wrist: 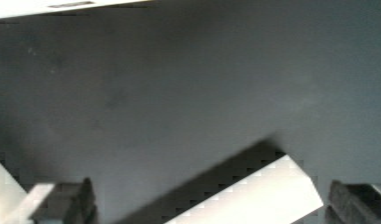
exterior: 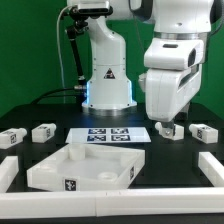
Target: Assemble square table
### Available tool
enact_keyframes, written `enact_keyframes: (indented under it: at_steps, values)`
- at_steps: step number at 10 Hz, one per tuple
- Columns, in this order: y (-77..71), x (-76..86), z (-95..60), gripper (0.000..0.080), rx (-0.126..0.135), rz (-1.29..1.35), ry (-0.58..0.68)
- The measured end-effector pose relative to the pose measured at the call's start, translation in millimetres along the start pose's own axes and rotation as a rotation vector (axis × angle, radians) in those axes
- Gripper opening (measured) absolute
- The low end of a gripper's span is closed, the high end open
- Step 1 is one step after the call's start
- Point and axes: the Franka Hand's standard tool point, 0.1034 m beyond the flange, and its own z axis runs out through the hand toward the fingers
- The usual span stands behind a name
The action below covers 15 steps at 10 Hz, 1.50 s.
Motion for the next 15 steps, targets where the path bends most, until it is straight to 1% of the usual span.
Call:
enact_keyframes:
  at_steps: [5,6,7,8,9,10,11,12,13,14,15]
  values:
    - [0.1,-0.4,0.5,0.0649,0.001,0.001,0.0]
    - [0.4,-2.9,0.5,0.0649,-0.002,0.0,0.002]
    - [-5.1,-26.5,6.3,0.0649,-0.021,-0.006,0.016]
    - [-16.7,-58.3,20.6,0.0649,-0.035,0.004,0.026]
    - [-22.2,-80.0,31.5,0.0649,-0.042,0.004,0.033]
    - [-19.4,-96.4,34.7,0.0649,-0.054,-0.01,0.042]
    - [-16.6,-114.0,40.8,0.0649,-0.081,-0.019,0.06]
    - [-12.9,-127.3,44.8,0.0649,-0.095,-0.021,0.069]
    - [-8.1,-137.4,49.1,0.0649,-0.091,-0.031,0.068]
    - [-8.7,-141.5,55.7,0.0649,-0.08,-0.022,0.065]
    - [-13.7,-140.3,64.1,0.0649,-0.063,-0.022,0.06]
